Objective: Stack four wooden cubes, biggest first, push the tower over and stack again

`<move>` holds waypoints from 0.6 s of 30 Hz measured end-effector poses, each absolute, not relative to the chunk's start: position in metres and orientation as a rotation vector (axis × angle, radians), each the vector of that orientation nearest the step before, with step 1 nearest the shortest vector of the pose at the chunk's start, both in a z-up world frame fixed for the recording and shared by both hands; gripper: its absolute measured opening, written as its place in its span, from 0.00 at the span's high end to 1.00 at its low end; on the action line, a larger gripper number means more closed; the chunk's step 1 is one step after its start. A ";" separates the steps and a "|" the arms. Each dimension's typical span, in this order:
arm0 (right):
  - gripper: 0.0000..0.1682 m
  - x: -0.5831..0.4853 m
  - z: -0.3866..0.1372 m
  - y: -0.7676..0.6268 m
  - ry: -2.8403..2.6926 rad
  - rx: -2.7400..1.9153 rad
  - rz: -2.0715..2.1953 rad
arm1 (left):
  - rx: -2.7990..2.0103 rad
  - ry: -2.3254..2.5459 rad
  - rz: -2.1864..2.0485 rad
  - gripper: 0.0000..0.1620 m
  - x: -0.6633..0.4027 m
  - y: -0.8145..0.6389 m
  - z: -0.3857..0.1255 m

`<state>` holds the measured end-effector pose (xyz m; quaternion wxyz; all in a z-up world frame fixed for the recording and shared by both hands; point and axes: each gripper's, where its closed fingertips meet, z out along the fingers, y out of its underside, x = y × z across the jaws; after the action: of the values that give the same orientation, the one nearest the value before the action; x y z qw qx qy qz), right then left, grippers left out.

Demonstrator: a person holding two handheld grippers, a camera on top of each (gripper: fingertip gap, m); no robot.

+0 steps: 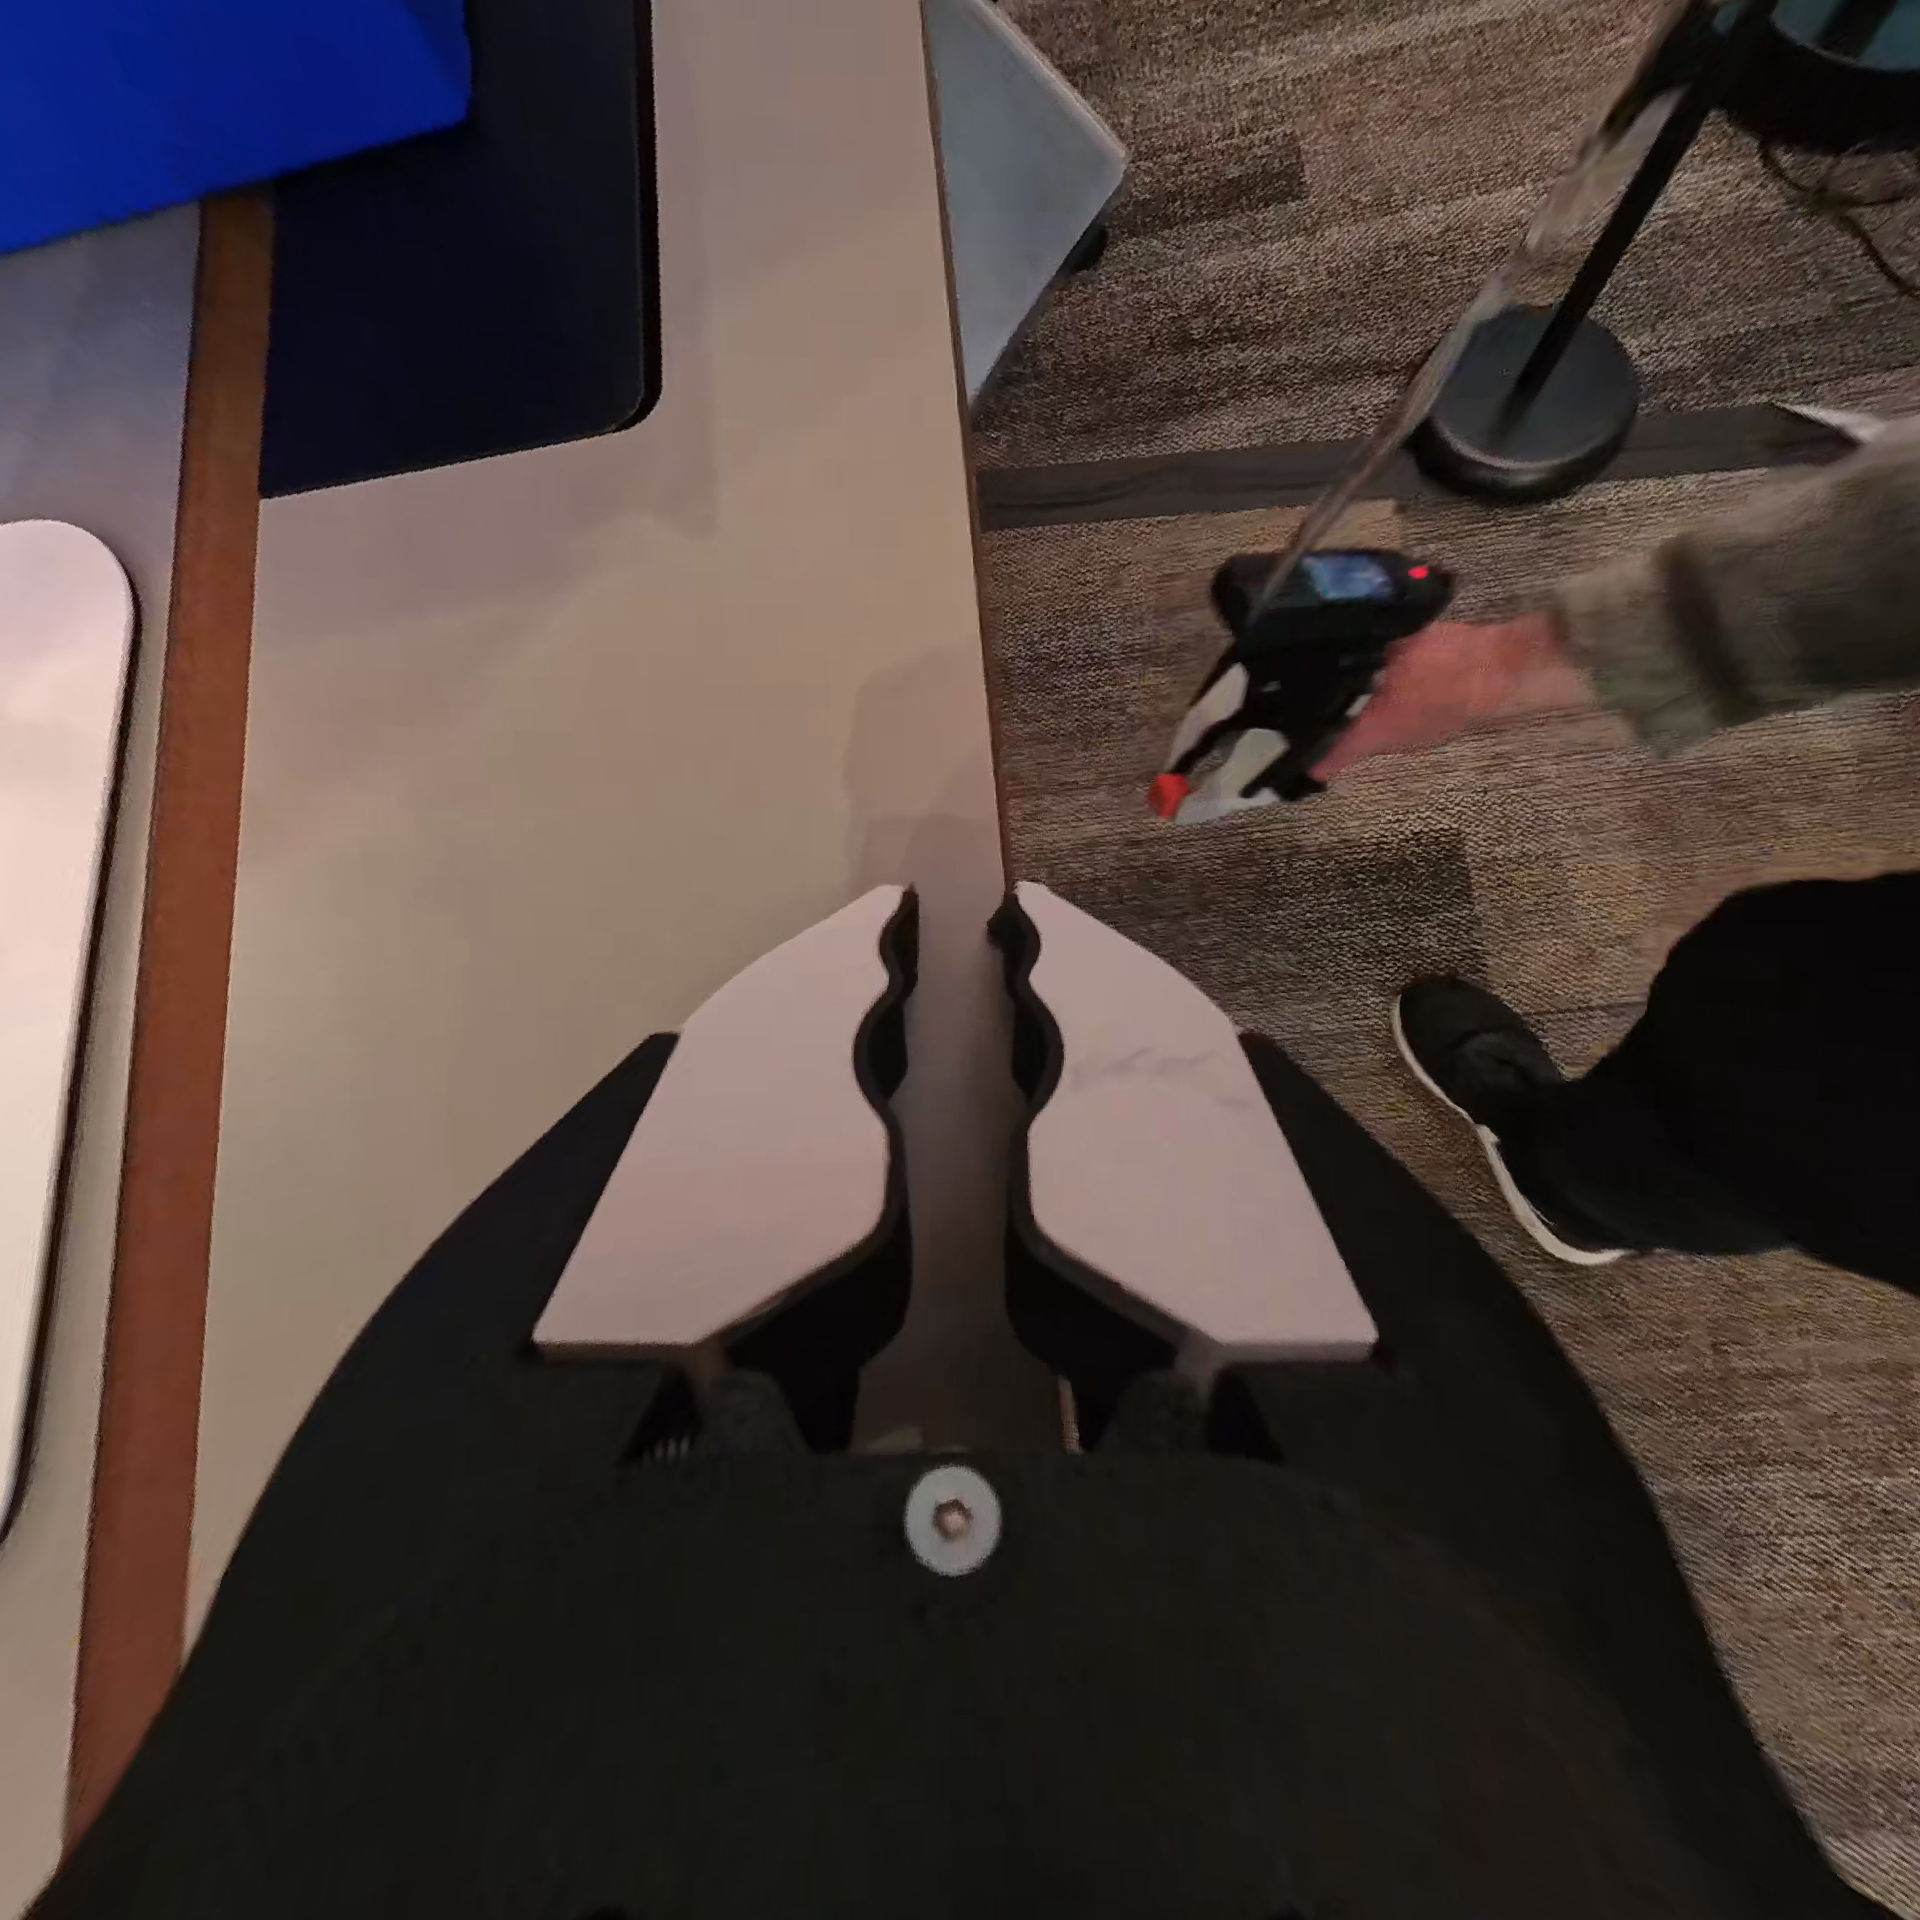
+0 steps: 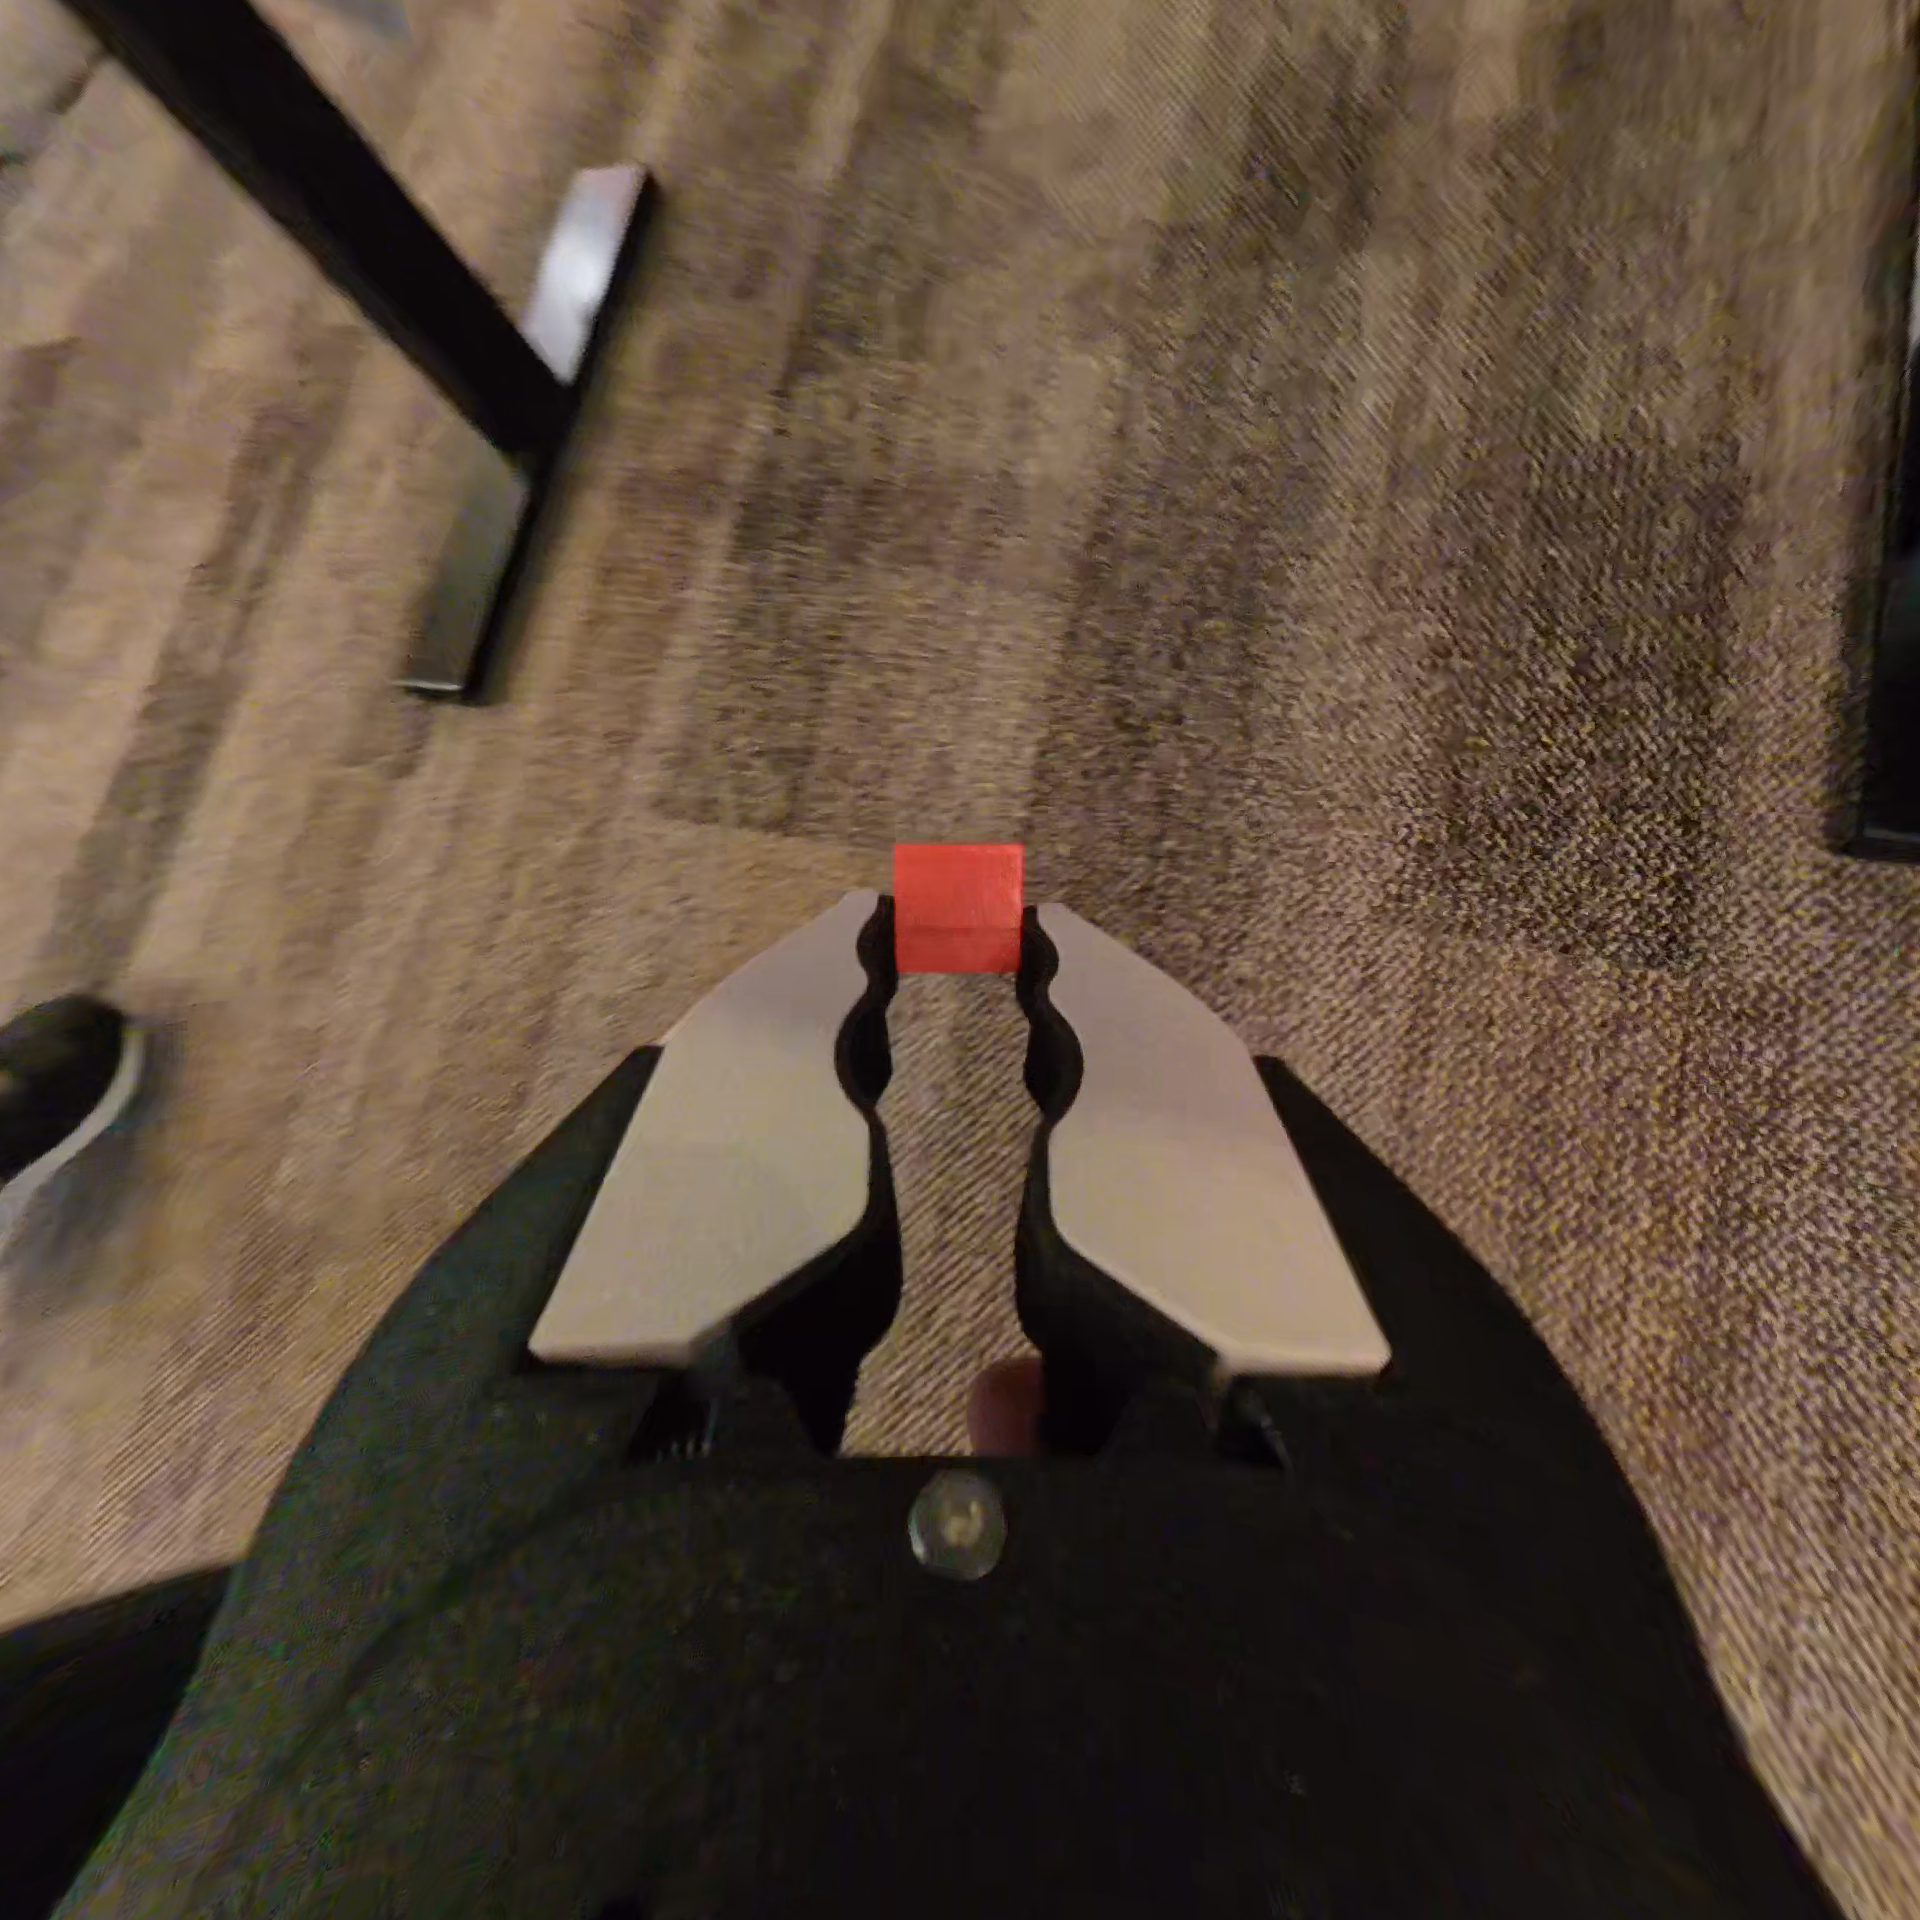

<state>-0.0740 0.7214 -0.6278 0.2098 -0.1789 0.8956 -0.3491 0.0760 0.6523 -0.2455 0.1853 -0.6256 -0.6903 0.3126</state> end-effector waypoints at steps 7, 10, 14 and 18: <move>0.86 0.007 -0.434 0.837 2.439 -0.754 -1.006 | -1.572 -1.801 0.982 1.00 0.088 0.656 -0.199; 0.86 0.062 -0.357 0.867 2.448 -0.814 -1.040 | -1.504 -1.726 1.017 1.00 0.139 0.695 -0.160; 0.86 0.182 -0.261 0.890 2.441 -0.886 -1.089 | -1.405 -1.712 0.999 1.00 0.281 0.751 -0.114; 0.86 0.343 -0.179 0.887 2.376 -0.896 -1.116 | -1.236 -1.822 1.077 1.00 0.471 0.780 -0.069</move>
<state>0.3431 0.8871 -0.1787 0.1831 -0.3176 0.8421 -0.3955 0.4706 0.7797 -0.0685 0.3383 -0.4747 -0.6996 0.4133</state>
